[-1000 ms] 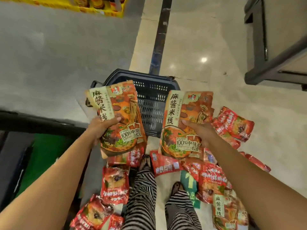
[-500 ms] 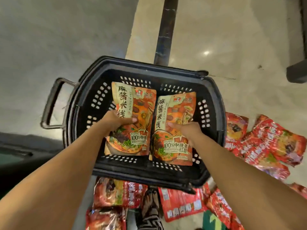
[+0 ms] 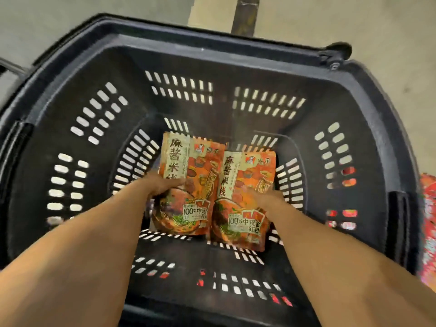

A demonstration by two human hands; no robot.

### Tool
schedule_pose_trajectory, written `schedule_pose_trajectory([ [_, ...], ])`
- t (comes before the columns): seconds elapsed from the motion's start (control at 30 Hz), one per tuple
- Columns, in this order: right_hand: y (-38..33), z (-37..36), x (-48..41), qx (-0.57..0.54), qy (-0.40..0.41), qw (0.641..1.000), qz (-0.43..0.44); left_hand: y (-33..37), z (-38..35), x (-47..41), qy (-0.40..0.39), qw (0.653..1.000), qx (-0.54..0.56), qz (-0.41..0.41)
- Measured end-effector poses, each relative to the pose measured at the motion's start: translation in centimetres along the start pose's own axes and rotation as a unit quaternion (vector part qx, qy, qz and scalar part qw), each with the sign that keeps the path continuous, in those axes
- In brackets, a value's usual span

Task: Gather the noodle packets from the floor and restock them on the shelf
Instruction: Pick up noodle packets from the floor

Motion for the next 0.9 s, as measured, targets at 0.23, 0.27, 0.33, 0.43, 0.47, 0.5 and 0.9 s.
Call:
schedule_pose_trajectory([
  [0.23,-2.1,0.2,6.5,0.206,0.028,0.973,0.102,3.1,1.0,10.0,0.073,0.985,-0.127,0.088],
  [0.27,-2.6,0.6,8.1,0.211,0.024,0.970,0.116,3.7,1.4,11.7,0.086,0.984,-0.129,0.083],
  [0.33,-3.7,1.8,12.0,0.222,0.017,0.965,0.138,4.6,1.9,15.4,0.110,0.982,-0.138,0.069],
  [0.43,-4.9,4.4,19.0,0.263,0.019,0.946,0.191,5.9,2.8,22.4,0.149,0.975,-0.155,0.048],
  [0.47,-5.4,5.4,21.6,0.273,0.021,0.936,0.223,6.4,3.1,25.1,0.167,0.971,-0.165,0.041],
  [0.5,-5.6,6.5,24.2,0.279,0.022,0.926,0.252,6.8,3.4,27.7,0.184,0.966,-0.178,0.034],
  [0.9,4.4,23.2,43.3,0.406,0.025,0.864,0.297,6.3,-4.8,53.7,0.237,0.907,-0.347,-0.013],
])
Point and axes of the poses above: each hand's wrist, its own x-axis away from the middle knuckle, its own z-axis out of the back of the hand, y = z × x, the point moved 4 cm from there along -x, towards the middle knuckle, and after that the axes turned 15 degrees about -x, right-handed, at the moved point
